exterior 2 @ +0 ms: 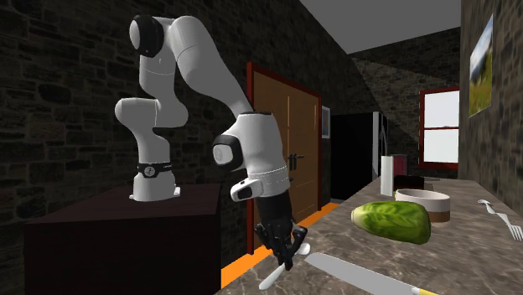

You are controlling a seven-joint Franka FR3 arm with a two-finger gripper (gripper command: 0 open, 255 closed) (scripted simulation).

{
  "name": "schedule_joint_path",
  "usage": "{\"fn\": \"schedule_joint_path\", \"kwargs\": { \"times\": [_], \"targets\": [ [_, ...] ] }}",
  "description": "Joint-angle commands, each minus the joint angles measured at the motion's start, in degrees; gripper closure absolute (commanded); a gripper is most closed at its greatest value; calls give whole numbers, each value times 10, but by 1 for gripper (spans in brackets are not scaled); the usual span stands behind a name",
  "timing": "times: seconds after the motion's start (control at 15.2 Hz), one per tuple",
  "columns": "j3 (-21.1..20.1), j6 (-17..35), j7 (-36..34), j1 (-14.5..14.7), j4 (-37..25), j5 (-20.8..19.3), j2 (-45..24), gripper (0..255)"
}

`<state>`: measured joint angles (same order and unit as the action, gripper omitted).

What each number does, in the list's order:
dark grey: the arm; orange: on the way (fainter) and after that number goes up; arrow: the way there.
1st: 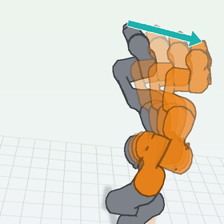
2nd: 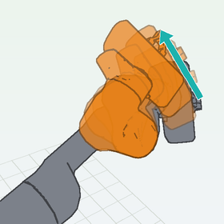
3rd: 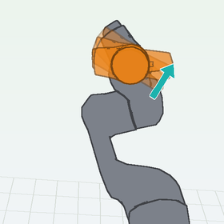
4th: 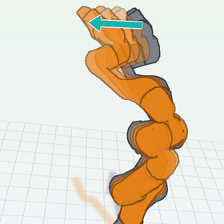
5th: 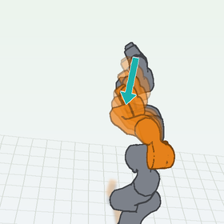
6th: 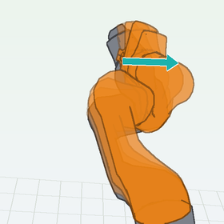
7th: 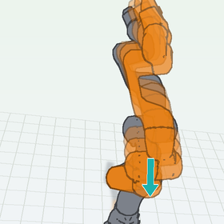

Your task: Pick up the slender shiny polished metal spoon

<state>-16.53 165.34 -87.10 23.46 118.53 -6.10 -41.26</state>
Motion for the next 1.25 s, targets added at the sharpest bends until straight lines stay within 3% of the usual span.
{"fn": "schedule_joint_path", "kwargs": {
  "times": [0.0, 1.19],
  "targets": [
    [0, 6, 0, 0, -2, 0, -3, 255],
    [-41, -69, 7, -34, 30, 26, 104, 255]
  ]
}}
